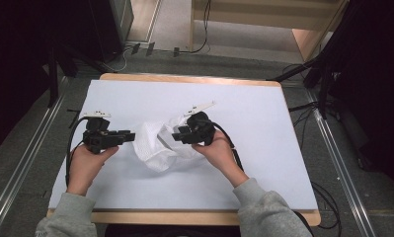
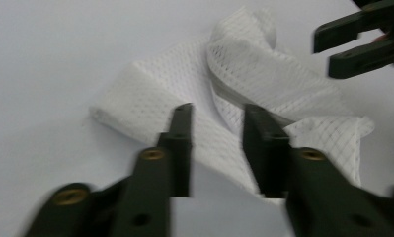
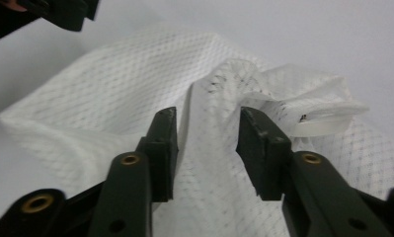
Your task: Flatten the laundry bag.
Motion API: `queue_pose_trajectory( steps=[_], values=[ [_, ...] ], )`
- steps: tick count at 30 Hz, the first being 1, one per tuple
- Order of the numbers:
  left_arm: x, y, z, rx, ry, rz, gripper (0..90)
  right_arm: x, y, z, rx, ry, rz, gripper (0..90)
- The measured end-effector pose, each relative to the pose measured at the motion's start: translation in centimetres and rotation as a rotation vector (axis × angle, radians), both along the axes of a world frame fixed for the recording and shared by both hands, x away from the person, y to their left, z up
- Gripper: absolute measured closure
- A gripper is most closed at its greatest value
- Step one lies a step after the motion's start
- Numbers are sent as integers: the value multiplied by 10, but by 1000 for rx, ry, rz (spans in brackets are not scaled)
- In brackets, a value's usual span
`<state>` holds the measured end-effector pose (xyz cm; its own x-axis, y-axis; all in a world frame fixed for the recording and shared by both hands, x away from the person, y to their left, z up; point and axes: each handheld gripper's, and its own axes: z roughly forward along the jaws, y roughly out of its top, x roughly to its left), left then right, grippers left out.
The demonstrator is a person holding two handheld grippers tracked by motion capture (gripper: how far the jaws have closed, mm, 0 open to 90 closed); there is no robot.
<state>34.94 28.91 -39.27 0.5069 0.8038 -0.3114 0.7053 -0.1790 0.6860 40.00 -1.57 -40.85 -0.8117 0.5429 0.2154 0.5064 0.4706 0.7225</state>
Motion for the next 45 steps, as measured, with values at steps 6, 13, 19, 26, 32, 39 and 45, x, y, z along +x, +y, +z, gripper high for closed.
queue_pose_trajectory(
  steps=[6,13,19,26,32,39,45],
  values=[
    [27,-17,-25,41,81,-47,868,10,11,-15,-38,9,-13,595],
    [37,-19,-57,106,155,-54,840,10,9,-25,-75,47,12,891],
    [42,-12,-60,83,160,-49,839,0,2,-19,-52,55,26,900],
    [42,-11,-60,88,157,-58,835,-21,-13,-11,-24,45,31,900],
    [44,-10,-60,75,162,-57,830,-41,-28,-9,-13,36,27,900],
    [45,-11,-60,79,169,-63,819,-63,-49,-8,-3,36,10,900],
    [47,-10,-59,81,173,-64,802,-79,-68,-9,4,44,-12,900]
  ],
)
